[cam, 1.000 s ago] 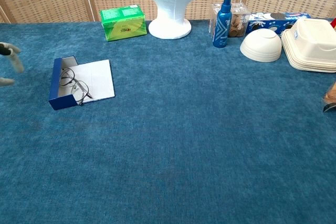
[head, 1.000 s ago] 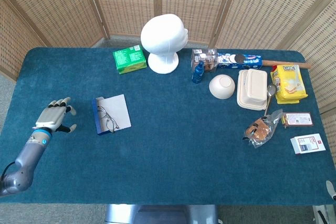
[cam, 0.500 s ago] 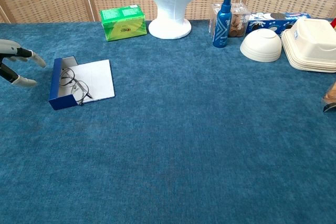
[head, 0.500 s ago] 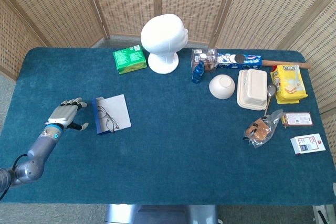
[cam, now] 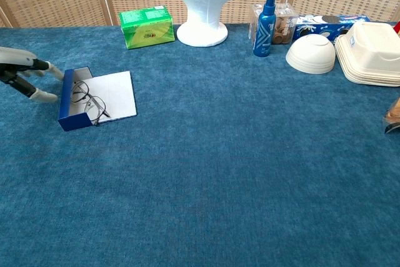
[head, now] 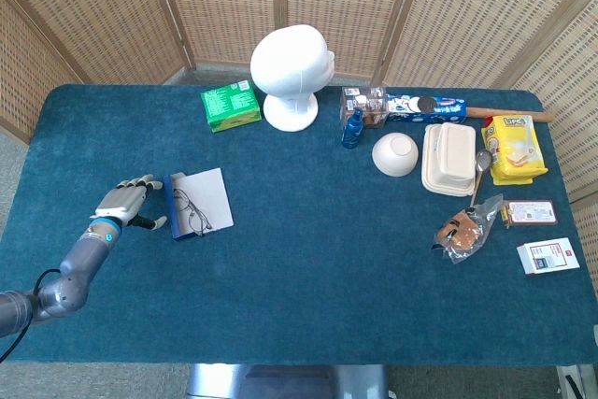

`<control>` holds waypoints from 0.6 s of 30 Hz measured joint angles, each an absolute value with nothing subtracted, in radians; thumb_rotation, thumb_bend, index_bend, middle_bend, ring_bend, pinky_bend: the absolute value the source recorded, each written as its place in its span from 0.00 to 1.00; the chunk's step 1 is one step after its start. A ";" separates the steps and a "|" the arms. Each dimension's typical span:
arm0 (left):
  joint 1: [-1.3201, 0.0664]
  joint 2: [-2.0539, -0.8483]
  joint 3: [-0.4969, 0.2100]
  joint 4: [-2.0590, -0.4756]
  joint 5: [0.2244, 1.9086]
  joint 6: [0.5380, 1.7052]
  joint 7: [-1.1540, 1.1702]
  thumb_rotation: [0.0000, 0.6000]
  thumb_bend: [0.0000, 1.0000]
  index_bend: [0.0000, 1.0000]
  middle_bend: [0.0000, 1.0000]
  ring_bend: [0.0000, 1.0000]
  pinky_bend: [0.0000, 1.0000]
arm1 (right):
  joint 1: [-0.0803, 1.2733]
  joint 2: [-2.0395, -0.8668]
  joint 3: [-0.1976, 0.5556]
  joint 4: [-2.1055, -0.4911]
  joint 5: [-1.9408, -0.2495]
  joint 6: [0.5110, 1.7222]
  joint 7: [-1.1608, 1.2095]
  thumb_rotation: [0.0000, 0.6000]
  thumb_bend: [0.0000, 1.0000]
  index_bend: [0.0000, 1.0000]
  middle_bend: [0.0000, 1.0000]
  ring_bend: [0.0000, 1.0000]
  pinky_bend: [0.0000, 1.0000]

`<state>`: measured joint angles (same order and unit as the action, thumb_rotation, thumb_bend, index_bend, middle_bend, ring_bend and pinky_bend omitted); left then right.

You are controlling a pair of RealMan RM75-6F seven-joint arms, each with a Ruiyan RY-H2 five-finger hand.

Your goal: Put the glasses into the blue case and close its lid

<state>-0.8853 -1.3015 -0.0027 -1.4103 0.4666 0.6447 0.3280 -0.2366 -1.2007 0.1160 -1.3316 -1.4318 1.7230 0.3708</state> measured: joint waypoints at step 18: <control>-0.995 -1.448 -0.068 -1.340 0.455 0.641 0.342 0.65 0.30 0.08 0.00 0.00 0.00 | -0.262 -1.192 0.120 -1.331 -1.416 1.744 0.384 0.97 0.27 0.00 0.13 0.00 0.15</control>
